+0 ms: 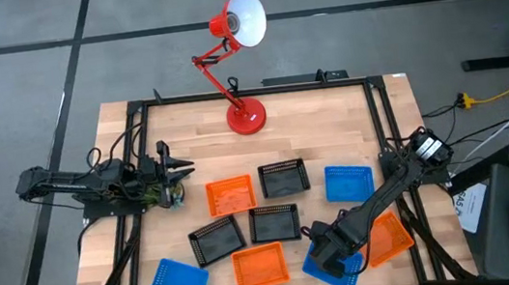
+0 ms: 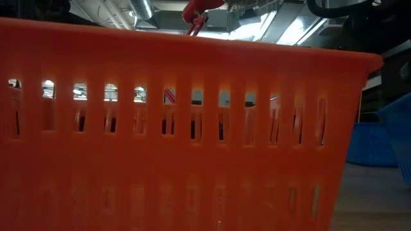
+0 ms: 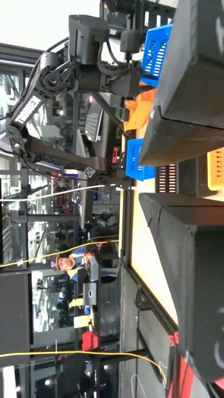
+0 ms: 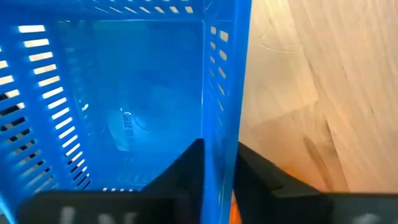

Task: Stack baskets by color
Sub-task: Stack the bottom right blue bin on the top right blue bin

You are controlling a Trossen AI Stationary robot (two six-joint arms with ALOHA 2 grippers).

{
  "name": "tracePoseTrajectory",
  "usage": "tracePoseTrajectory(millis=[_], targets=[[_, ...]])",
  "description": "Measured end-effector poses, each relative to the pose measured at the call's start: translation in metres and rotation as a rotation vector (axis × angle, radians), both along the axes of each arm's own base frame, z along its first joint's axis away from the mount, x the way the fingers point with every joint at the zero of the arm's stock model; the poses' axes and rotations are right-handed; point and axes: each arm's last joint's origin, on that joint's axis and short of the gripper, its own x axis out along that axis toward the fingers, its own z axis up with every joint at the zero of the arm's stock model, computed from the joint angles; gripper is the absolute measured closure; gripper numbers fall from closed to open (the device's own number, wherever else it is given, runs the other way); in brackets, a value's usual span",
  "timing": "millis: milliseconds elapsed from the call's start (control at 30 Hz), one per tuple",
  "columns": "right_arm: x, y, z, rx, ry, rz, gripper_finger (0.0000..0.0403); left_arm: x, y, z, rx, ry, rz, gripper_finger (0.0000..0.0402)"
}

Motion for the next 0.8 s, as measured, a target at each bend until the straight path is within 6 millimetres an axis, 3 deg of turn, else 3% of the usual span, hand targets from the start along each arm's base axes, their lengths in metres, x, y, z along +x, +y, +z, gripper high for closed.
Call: tracePoseTrajectory(millis=[100,433,567,800], targets=[[0.000,0.000,0.000,0.001,-0.002,0.005,0.0390,0.000,0.000,0.000,0.000,0.000,0.000,0.0328],[0.002,0.002,0.010,0.010,-0.002,0.030,0.0398,0.000,0.000,0.000,0.001,0.000,0.000,0.0328],[0.007,0.004,0.036,-0.028,-0.011,0.093,0.0400,0.000,0.000,0.000,0.001,0.000,0.000,0.0328],[0.000,-0.007,0.113,-0.252,0.026,0.118,0.0401,0.000,0.000,0.000,0.001,0.001,0.000,0.0328]])
